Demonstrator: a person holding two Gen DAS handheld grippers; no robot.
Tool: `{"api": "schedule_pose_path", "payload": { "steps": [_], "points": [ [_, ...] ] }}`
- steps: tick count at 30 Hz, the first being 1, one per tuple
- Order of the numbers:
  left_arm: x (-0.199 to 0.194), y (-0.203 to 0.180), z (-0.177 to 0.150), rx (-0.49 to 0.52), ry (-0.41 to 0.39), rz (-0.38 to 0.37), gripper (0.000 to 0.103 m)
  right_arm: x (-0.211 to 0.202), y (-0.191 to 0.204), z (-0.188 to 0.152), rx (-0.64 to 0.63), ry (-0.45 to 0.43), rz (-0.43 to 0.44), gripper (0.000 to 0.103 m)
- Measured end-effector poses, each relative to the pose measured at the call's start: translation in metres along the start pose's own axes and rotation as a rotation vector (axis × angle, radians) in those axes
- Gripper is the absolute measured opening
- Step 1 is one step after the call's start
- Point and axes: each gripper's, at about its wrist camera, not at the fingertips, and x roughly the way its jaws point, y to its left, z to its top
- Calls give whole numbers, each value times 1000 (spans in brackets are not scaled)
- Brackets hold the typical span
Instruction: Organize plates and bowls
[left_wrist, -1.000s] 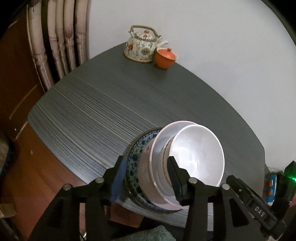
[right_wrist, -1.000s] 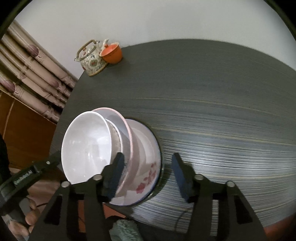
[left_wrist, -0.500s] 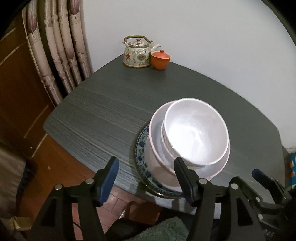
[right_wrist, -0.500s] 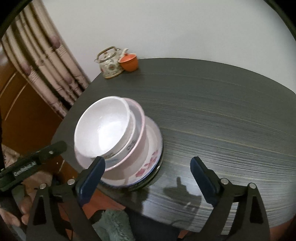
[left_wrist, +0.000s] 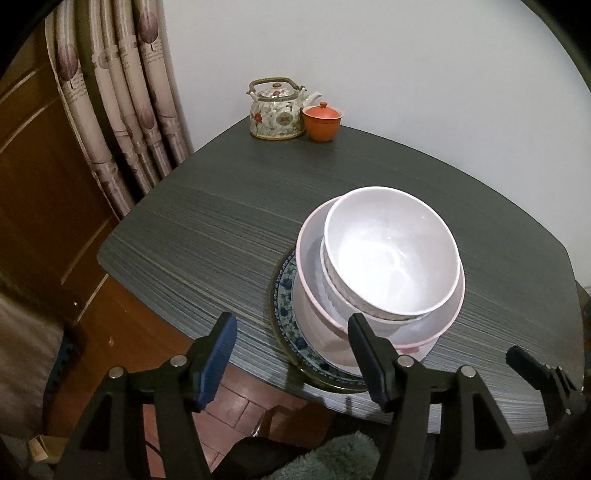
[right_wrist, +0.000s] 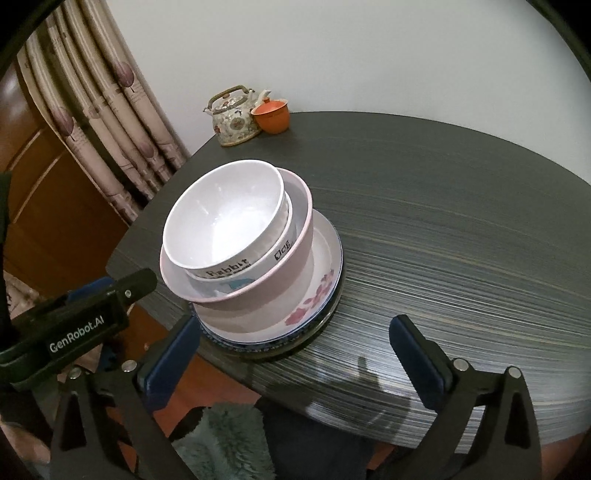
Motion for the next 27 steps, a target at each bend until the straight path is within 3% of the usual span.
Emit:
{"api": "schedule_pose_path", "payload": {
  "steps": [27],
  "points": [
    [0, 0, -2, 4, -5, -18, 64, 10, 8, -7, -31, 39, 12, 102]
  ]
}}
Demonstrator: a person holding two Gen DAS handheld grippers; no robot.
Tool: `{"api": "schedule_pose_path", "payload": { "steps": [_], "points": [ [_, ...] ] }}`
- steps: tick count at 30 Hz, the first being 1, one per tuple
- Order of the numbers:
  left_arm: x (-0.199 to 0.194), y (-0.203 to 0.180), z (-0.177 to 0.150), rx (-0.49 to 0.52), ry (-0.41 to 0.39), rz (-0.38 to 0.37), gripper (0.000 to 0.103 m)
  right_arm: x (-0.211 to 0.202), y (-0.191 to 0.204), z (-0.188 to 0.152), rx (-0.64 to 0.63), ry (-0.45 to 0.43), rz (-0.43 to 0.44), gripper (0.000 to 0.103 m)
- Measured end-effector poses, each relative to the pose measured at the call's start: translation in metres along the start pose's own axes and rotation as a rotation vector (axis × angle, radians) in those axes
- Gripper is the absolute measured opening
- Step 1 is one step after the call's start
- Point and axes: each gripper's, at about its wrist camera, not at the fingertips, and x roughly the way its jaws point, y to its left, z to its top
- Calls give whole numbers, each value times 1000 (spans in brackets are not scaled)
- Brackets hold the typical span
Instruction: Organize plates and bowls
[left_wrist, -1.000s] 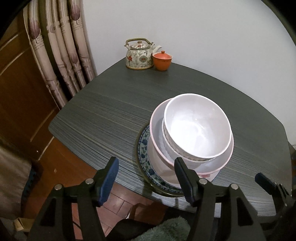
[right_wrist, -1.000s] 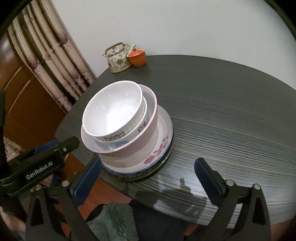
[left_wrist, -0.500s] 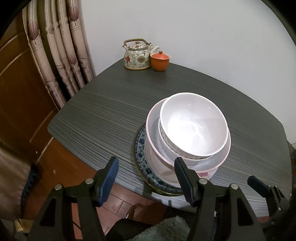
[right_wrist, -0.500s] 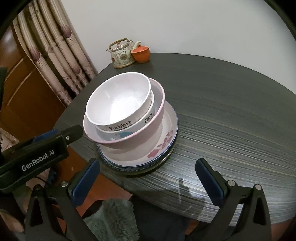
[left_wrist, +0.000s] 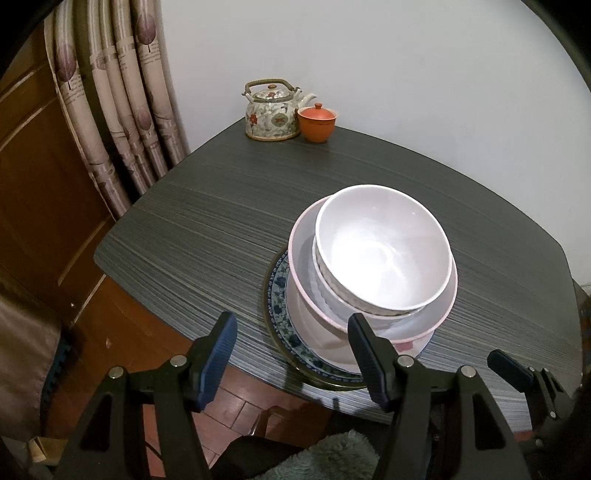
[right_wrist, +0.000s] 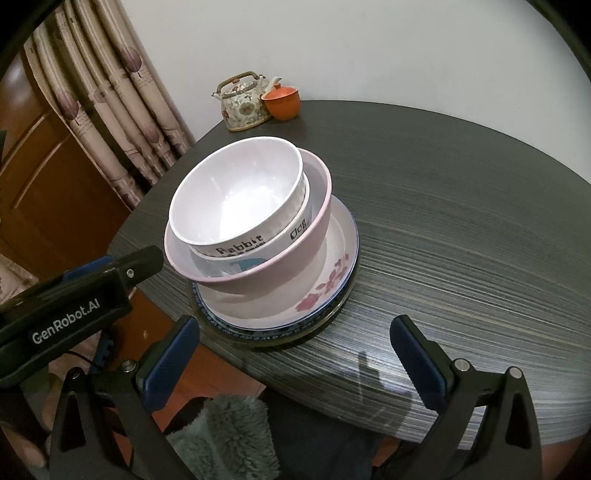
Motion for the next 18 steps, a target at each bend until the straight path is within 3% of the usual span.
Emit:
{"api": "schedule_pose_path", "payload": {
  "steps": [18],
  "points": [
    [0, -3, -3, 1, 10, -4, 64, 3, 5, -3, -8, 15, 5, 102]
  ]
}}
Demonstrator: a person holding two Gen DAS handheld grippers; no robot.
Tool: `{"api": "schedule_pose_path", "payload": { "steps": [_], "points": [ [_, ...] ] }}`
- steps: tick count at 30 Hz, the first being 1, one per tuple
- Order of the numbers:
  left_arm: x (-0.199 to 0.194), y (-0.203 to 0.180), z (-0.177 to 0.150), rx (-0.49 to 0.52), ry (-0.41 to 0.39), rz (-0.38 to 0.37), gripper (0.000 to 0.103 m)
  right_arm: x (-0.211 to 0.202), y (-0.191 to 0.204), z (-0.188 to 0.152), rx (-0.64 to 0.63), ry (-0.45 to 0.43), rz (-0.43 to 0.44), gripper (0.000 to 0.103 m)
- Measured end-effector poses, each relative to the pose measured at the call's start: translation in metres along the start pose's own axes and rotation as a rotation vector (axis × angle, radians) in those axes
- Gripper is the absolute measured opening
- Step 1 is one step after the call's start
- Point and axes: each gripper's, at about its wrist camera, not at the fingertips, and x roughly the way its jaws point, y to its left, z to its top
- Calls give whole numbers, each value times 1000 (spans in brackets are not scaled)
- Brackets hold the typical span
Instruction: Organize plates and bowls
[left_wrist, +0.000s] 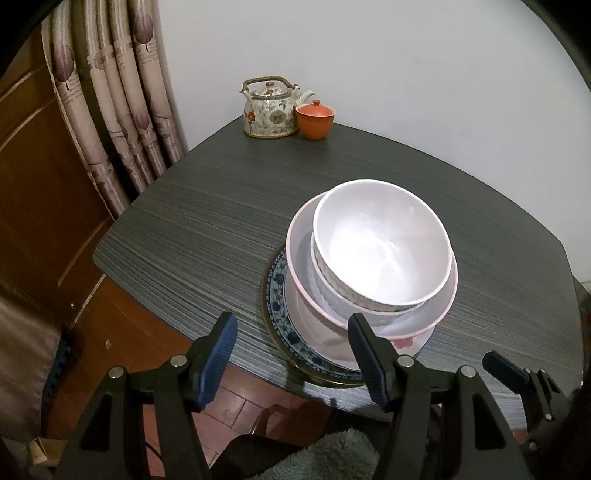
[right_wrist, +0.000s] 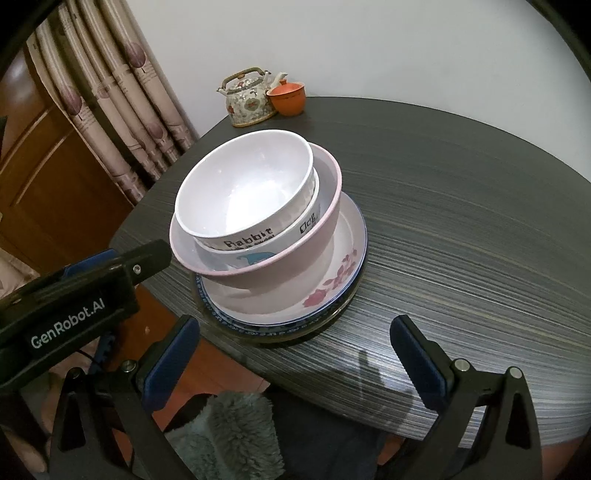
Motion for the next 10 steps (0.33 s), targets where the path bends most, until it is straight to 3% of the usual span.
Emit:
{"api": "schedule_pose_path", "payload": {
  "steps": [10],
  "points": [
    [4, 3, 1, 15, 3, -18, 64, 1, 0, -3, 13, 8, -4, 102]
  ]
}}
